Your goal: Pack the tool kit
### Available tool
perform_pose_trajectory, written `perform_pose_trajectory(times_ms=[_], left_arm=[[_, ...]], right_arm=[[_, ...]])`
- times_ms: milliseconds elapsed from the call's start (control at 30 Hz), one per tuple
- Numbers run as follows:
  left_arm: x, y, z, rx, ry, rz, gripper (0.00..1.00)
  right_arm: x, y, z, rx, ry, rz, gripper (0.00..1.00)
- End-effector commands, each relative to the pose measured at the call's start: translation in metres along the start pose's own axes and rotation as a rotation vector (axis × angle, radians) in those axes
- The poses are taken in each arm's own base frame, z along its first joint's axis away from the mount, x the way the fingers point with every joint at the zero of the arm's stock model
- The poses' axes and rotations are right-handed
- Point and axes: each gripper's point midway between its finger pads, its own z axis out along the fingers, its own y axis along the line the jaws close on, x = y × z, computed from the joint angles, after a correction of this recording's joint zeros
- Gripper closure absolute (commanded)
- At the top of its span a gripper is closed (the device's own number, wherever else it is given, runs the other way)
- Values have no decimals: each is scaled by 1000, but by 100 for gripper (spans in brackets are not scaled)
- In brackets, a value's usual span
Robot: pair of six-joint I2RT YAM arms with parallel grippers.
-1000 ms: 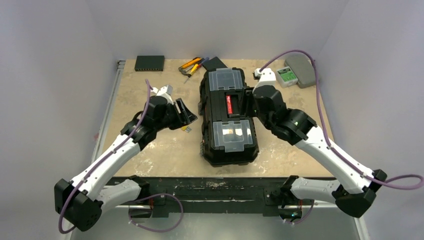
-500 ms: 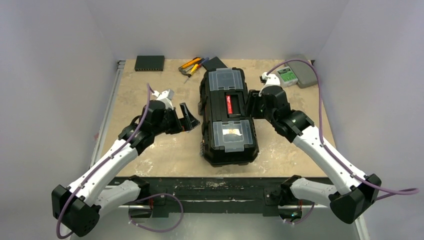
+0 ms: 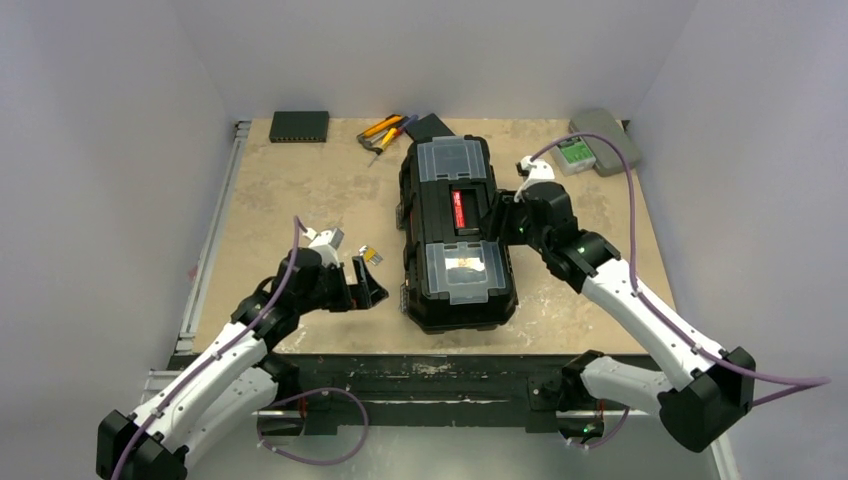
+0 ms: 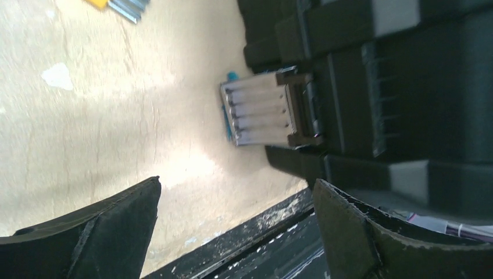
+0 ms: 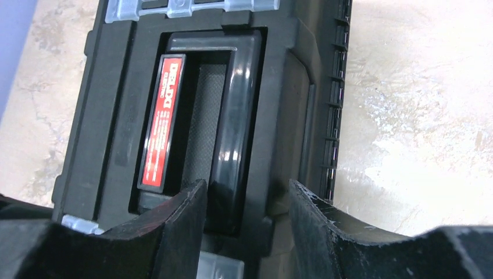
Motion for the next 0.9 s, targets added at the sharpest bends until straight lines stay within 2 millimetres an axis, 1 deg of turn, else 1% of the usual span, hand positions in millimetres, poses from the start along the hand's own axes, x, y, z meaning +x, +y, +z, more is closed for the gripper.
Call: perform_pose_trajectory(times_ms=[0, 33, 167, 333, 433, 500, 533, 567, 633, 767, 867], left_arm=[[18, -8, 0, 94, 26, -48, 2], [24, -6, 1, 102, 35, -61, 2], [37, 0, 7, 120, 42, -107, 3], [42, 4, 16, 108, 76, -108, 4], [44, -2, 22, 144, 106, -89, 4], [46, -14, 25, 227, 121, -77, 5], [49, -15, 27, 243, 131, -85, 5], [46, -18, 29, 263, 116, -85, 5], [46, -18, 32, 259, 120, -88, 5], [33, -22, 36, 256, 94, -50, 6], [22, -35, 37, 308, 75, 4, 6]], right_arm=[[3, 5, -19, -68, -26, 13, 49], [5, 5, -24, -74, -25, 8, 49], [19, 0, -37, -83, 1, -1, 49], [41, -5, -46, -98, 47, -8, 49], [47, -3, -58, -133, 43, 12, 49], [51, -1, -68, -157, 46, 15, 49], [53, 2, -73, -181, 55, 15, 49], [56, 4, -78, -193, 66, 15, 49], [61, 2, -83, -194, 81, 20, 49], [65, -8, -83, -140, 79, 45, 48], [62, -13, -81, -98, 69, 81, 48]])
